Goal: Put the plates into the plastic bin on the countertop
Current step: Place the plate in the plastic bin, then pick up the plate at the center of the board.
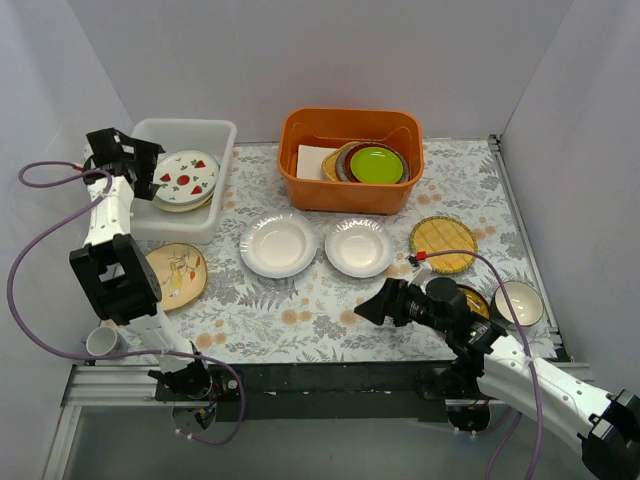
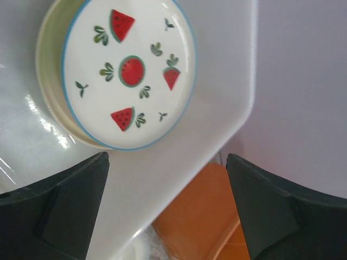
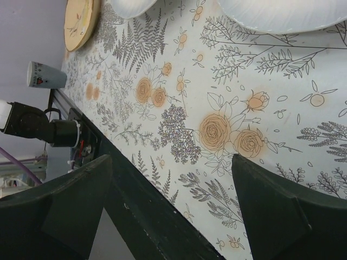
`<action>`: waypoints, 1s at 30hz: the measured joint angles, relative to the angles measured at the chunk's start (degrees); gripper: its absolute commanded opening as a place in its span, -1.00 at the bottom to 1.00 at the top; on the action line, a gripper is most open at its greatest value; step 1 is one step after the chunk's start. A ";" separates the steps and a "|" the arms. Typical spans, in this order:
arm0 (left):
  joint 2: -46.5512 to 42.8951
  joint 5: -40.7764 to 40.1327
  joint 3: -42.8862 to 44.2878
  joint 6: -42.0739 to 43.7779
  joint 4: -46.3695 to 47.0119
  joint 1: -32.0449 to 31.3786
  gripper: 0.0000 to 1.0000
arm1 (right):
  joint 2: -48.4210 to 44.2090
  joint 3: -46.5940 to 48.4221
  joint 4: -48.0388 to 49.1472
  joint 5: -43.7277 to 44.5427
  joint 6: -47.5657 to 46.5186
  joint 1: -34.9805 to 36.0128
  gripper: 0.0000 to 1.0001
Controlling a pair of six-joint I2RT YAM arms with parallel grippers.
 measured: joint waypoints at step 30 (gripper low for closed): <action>-41.79 16.28 -25.79 17.84 -8.79 -10.25 0.76 | 3.23 4.72 -6.36 0.57 -1.55 0.00 0.96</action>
